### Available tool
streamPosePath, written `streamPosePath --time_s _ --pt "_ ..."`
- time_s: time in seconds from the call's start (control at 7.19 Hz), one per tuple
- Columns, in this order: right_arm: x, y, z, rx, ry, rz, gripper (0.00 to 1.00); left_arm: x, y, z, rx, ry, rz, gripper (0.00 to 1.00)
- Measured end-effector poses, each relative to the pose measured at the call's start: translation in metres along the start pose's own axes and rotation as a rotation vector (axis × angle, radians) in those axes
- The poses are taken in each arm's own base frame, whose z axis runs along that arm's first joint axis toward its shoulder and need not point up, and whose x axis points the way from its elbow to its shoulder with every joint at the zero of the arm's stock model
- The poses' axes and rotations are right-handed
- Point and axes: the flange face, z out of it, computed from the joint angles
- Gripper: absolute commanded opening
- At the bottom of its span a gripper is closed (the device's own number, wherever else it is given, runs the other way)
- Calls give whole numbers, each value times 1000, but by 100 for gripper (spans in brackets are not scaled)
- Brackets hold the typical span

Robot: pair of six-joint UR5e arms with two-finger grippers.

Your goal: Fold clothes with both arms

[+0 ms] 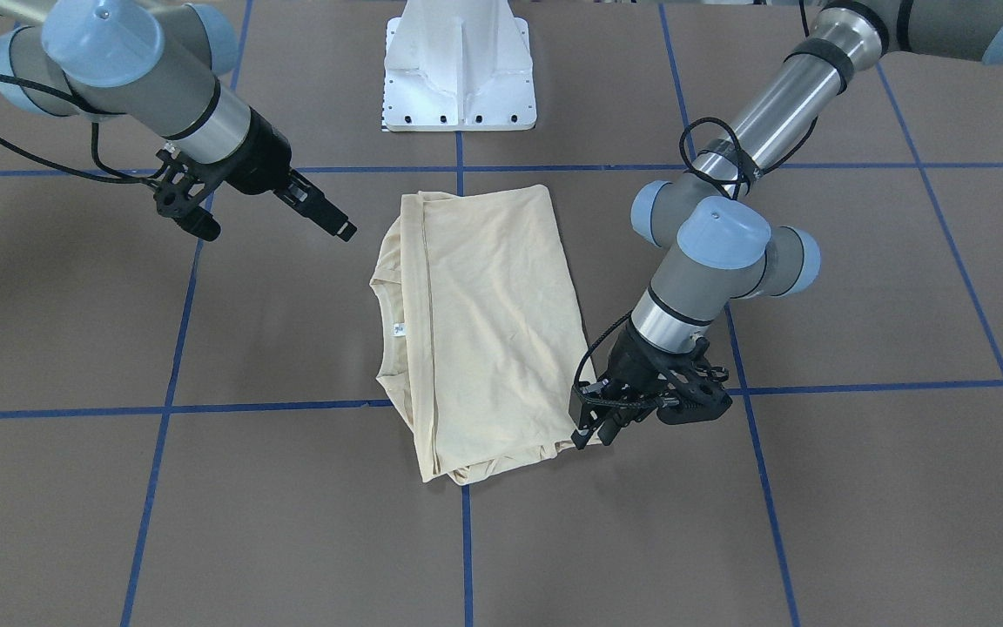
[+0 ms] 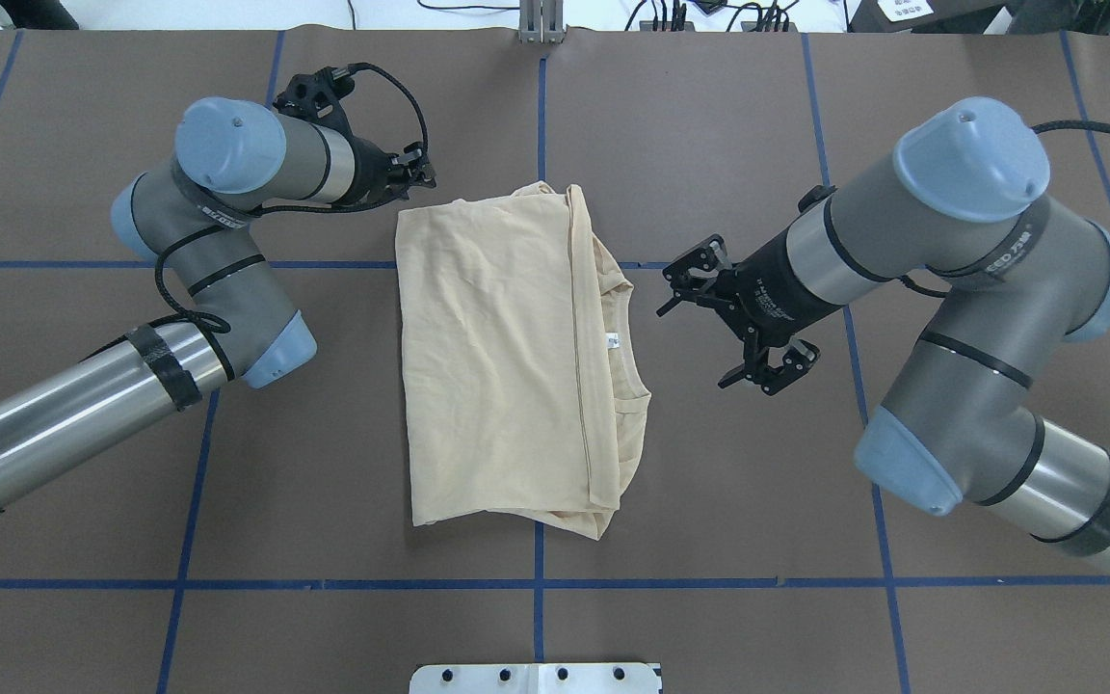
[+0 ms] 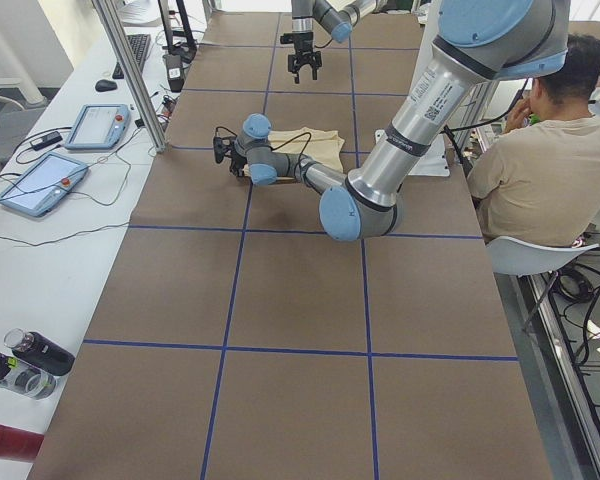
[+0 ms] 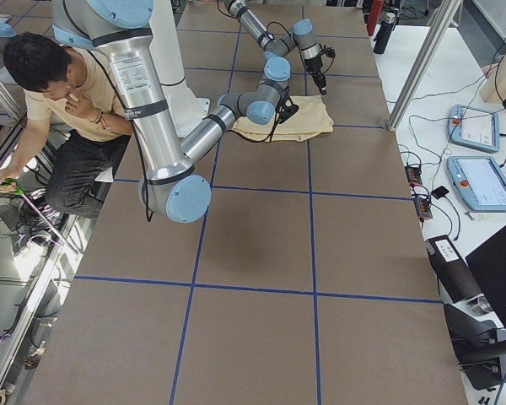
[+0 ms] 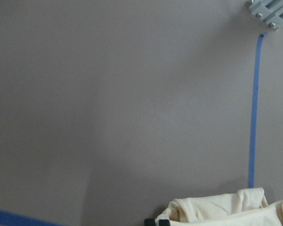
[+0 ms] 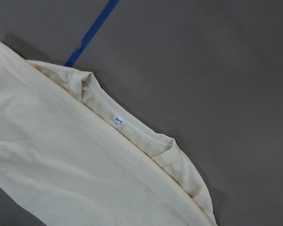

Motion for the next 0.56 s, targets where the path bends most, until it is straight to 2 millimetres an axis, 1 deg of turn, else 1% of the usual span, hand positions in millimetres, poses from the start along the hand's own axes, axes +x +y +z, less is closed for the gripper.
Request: streamPosePath --time_s 0.14,0.28,0.56 --pt "1 19 22 33 -3 -19 100 4 -10 -12 13 18 1 48" --pt "8 39 48 95 -14 -12 99 7 -14 -23 20 30 2 48" --pt "28 82 98 259 -88 33 98 9 -15 -31 23 40 2 49"
